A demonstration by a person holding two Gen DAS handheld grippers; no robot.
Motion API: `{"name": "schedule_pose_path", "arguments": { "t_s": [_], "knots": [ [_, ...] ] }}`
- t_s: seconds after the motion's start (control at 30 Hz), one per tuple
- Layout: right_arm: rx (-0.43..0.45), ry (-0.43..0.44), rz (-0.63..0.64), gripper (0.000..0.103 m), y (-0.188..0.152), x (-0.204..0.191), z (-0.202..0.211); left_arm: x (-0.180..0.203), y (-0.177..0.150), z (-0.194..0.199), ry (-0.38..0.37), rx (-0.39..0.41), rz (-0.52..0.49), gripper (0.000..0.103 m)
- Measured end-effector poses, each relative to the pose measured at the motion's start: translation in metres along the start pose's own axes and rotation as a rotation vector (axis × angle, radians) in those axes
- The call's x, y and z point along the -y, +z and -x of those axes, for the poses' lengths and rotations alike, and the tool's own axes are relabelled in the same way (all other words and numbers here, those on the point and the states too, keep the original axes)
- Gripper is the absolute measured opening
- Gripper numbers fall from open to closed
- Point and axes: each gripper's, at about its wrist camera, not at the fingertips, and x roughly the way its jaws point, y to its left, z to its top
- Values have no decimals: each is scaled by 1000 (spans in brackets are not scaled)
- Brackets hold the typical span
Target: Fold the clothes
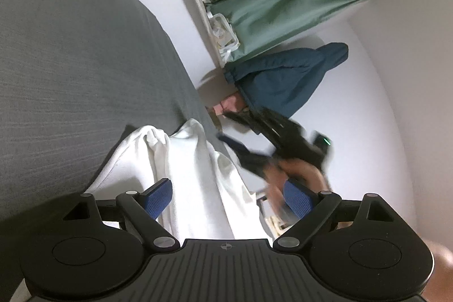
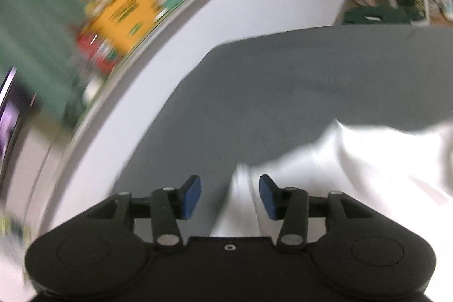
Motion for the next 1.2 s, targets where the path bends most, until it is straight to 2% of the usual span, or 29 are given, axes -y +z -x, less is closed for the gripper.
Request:
{"name": "schedule_pose_path", "arguments": {
  "t_s": [0.03,0.17,0.2,0.27,0.33,0.37,0.43,0.6,0.73,0.8,0.9,1.0,1.1,1.2],
  "knots": [
    [-27,1,39,48,-14,0,21,-1,1,0,-4,-1,12,89],
    [-123,-23,99,49,-111,10,121,4,0,-3,12,-13,25,89],
    [-134,-59,89,49,-138,15,146,8,-1,-4,25,-22,15,89],
    [-134,-133,71,49,-184,21,184,16,-3,-4,54,-43,-8,89],
    [-132,-213,67,49,-227,23,210,28,-7,-1,47,-52,-50,89],
    [-122,-224,47,49,-242,27,219,34,-9,0,42,-56,-71,89],
    [-93,-186,7,47,-265,32,233,50,-15,4,33,-71,-126,89],
    [-18,-138,48,38,-277,42,236,94,-40,12,48,-182,-294,89],
    [-76,-89,147,37,-281,35,237,129,-58,18,195,-310,-415,89],
    [-95,-79,215,37,-283,32,250,145,-70,31,229,-359,-490,89],
    [-117,-88,281,37,-285,30,271,179,-96,57,236,-404,-704,89],
    [-125,-92,249,37,-282,40,281,207,-134,69,265,-461,-926,89],
    [-146,-35,239,27,-284,43,285,221,-164,68,225,-529,-1017,89],
    [-180,-89,384,27,-292,24,283,231,-181,71,178,-567,-1057,89]
  ]
}}
